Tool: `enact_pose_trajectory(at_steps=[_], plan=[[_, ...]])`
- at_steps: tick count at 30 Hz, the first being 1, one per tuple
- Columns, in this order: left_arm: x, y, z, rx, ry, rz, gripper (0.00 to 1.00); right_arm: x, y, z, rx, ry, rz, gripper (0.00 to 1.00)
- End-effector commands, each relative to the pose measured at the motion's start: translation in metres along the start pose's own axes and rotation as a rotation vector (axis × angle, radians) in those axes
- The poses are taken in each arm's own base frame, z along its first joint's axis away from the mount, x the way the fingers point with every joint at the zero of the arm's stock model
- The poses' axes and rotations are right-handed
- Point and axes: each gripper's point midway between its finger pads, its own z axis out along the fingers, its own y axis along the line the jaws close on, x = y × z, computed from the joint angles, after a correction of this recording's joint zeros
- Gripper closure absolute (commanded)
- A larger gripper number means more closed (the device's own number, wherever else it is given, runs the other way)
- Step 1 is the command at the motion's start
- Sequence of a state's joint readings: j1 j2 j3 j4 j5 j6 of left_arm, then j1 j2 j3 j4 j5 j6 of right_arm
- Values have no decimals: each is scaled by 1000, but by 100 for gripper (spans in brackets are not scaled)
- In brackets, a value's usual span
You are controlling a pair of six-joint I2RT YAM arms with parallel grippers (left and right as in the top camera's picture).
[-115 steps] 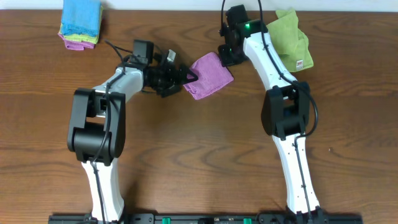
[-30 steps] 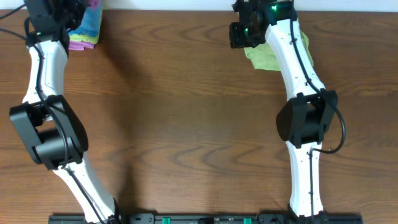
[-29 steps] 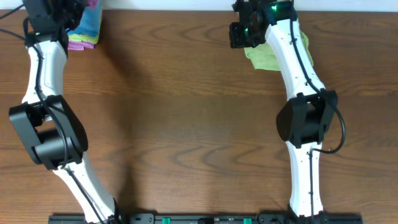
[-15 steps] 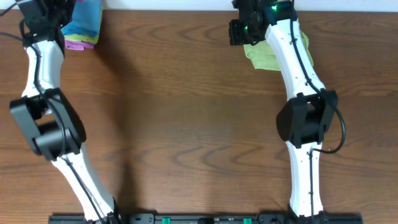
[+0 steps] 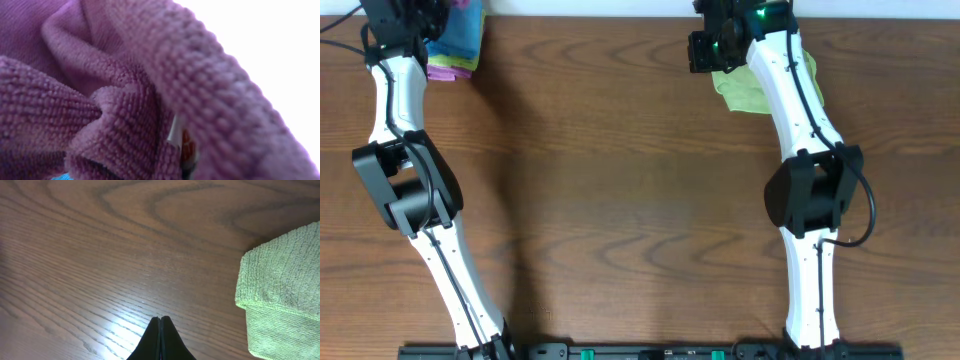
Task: Fold the cloth
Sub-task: 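Place the purple square on top of the stack and open the left gripper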
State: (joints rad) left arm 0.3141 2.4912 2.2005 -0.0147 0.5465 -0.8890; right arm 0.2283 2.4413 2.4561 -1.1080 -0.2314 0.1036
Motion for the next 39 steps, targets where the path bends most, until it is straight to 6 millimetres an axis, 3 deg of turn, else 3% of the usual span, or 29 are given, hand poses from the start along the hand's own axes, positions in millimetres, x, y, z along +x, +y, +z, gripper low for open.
enact_pose_trajectory(at_steps=[1,5,9,14,18,21,26,30,39], plan=[[-3,7,0,-22,4,52,94,0,3,1,1,0,7,99],[0,18,-1,-63,17,76,94,0,3,1,1,1,7,99],[-10,4,-5,22,11,126,95,0,3,1,0,1,7,99],[-23,16,-13,10,2,123,95,0,3,1,0,0,7,99],[-24,10,-13,31,3,145,94,-2,3,1,0,-9,5,99],[-19,9,-11,32,15,166,95,-2,3,1,-1,-11,4,99],[6,5,-2,22,72,230,95,-2,4,1,-1,-11,3,99],[17,20,2,-59,88,257,94,-2,4,1,-1,-10,4,99],[20,43,0,-164,90,229,93,-2,4,1,-1,-10,4,99]])
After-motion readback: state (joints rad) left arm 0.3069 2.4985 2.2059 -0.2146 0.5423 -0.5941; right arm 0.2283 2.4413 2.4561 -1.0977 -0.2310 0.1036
